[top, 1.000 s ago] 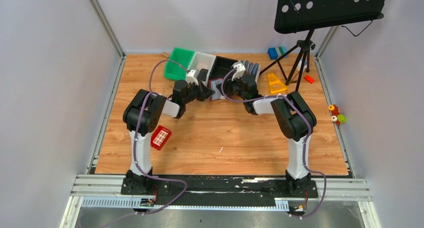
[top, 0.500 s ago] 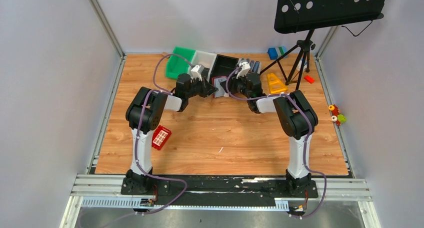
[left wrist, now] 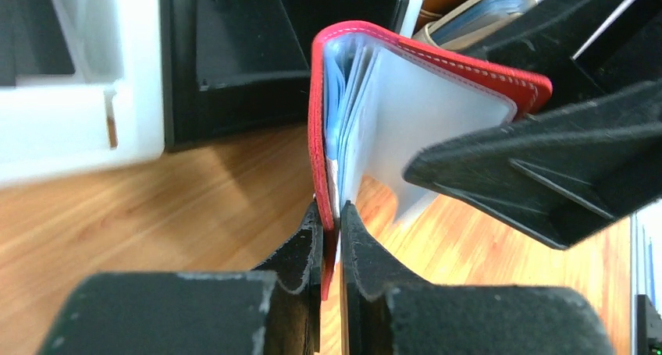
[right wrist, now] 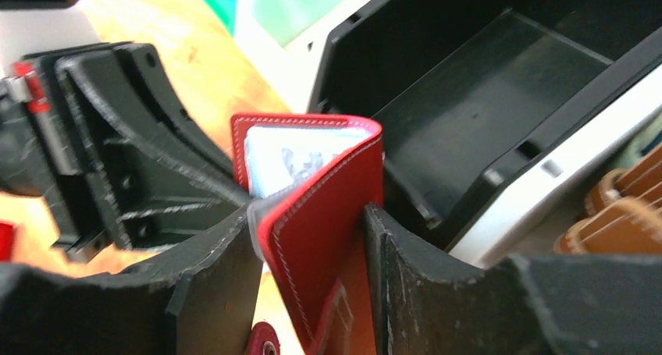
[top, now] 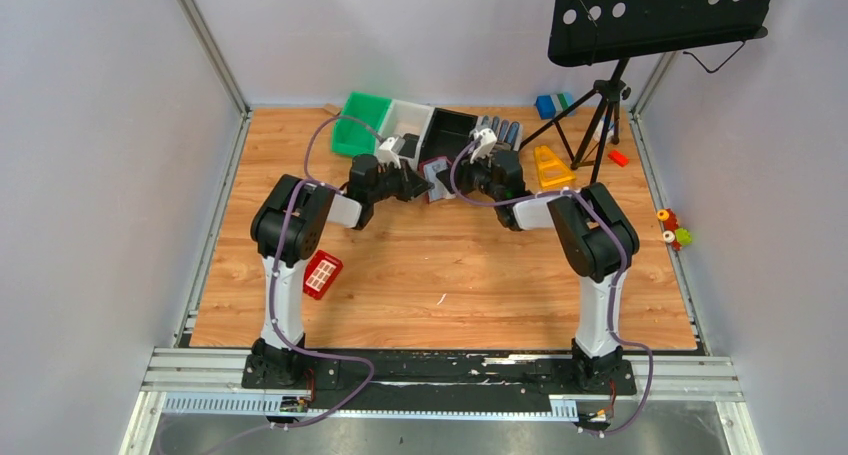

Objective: Take the credit cards out of the card holder
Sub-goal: Move the storage box to the center of the board.

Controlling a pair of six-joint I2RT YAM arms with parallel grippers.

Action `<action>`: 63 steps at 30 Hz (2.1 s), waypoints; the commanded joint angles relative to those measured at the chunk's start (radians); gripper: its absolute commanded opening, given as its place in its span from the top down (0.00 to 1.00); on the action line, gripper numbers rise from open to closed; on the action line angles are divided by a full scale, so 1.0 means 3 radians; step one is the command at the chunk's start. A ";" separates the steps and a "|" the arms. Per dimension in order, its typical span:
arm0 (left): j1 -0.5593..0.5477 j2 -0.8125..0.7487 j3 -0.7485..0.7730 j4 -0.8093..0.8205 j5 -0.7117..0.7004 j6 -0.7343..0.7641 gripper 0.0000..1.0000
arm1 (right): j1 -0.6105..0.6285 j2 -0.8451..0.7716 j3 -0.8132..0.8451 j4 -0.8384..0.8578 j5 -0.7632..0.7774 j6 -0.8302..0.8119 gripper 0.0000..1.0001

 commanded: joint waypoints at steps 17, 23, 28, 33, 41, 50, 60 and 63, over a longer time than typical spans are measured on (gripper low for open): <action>0.0221 -0.0272 -0.0276 0.0436 0.0127 -0.0184 1.00 | 0.0037 -0.0623 -0.0396 0.0151 -0.0312 0.0014 0.34; 0.0260 -0.0326 -0.0305 0.0438 0.0137 -0.0234 1.00 | 0.0019 -0.0673 -0.0426 0.0118 -0.0243 0.0041 0.28; 0.0260 -0.0510 -0.0401 0.0122 0.0095 -0.0242 1.00 | 0.0021 -0.0850 -0.0477 0.0027 -0.0149 0.0124 0.14; 0.0260 -0.0976 -0.0719 -0.0334 0.0039 -0.0190 1.00 | 0.0043 -0.1259 -0.0597 -0.0395 0.0135 0.0255 0.11; 0.0214 -0.1522 -0.1042 -0.0666 0.0127 -0.0206 1.00 | 0.0080 -0.1575 -0.0852 -0.0572 -0.0027 0.0397 0.12; 0.0081 -0.1952 -0.1433 -0.0797 0.0091 -0.0151 1.00 | 0.0122 -0.1972 -0.1103 -0.0936 -0.0021 0.0464 0.14; -0.0031 -0.1880 -0.1877 -0.0343 0.0315 -0.0312 1.00 | 0.0421 -0.2045 -0.1109 -0.1290 0.0118 0.0412 0.18; -0.0087 -0.1878 -0.1881 -0.0334 0.0324 -0.0298 1.00 | 0.0667 -0.1979 -0.0947 -0.1445 0.0292 0.0337 0.16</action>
